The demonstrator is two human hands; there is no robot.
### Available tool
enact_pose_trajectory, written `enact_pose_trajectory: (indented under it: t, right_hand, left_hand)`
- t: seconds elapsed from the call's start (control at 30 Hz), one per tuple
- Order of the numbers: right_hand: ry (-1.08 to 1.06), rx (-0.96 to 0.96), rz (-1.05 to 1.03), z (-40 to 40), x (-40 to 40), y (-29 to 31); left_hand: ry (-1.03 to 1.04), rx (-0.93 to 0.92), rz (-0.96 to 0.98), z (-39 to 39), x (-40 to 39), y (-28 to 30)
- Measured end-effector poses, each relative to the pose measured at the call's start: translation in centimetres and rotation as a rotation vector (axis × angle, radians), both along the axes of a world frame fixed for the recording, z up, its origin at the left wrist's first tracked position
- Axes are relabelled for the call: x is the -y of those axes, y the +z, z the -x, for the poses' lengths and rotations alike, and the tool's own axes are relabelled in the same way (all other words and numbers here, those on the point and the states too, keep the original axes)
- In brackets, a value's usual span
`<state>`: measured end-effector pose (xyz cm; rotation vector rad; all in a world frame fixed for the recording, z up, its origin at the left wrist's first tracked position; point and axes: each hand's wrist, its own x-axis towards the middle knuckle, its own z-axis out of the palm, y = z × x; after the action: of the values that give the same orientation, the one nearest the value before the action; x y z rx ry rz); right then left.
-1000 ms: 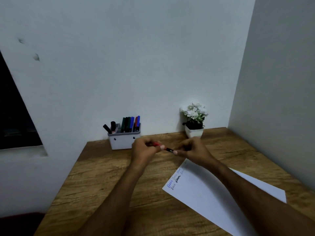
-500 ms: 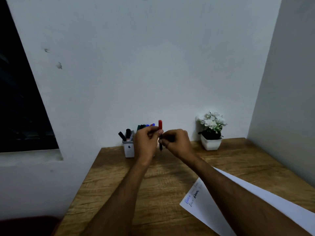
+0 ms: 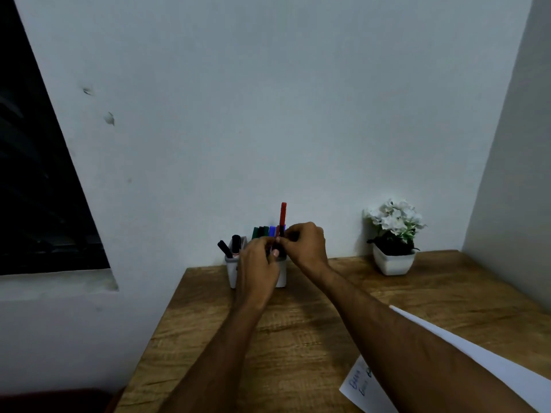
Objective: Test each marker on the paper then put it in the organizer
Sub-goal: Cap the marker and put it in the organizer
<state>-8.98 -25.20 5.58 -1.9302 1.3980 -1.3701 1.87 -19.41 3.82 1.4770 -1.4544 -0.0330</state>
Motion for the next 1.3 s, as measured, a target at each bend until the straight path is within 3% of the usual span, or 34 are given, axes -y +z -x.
enact_pose_trajectory:
  t: [0.17, 0.57, 0.67, 0.8, 0.9, 1.0, 1.3]
  right_hand:
    - [-0.044, -0.104, -0.089, -0.3, 0.4, -1.1]
    - [-0.036, -0.001, -0.06, 0.3, -0.2, -1.9]
    - [-0.006, 0.047, -0.091, 0.4, -0.8, -2.6]
    - [0.039, 0.059, -0.18, 0.5, -1.6, -3.7]
    - [0.074, 0.056, -0.223, 0.4, -1.7, -4.3]
    - [0.105, 0.038, -0.223, 0.4, -1.5, -4.6]
    - [0.146, 0.037, -0.182, 0.7, -0.9, -4.4]
  left_hand:
    - [0.011, 0.025, -0.006, 0.1, 0.5, -0.9]
    - [0.14, -0.096, 0.12, 0.0, -1.3, -2.4]
    - [0.242, -0.199, 0.184, -0.2, -2.5, -3.3]
    - [0.398, -0.525, 0.251, -1.1, -2.8, -3.7]
    - [0.39, -0.625, 0.05, -2.0, -1.9, -4.0]
    - [0.261, -0.611, -0.14, -3.3, -0.4, -5.2]
    - [0.175, -0.598, -0.174, -3.9, 0.9, -6.2]
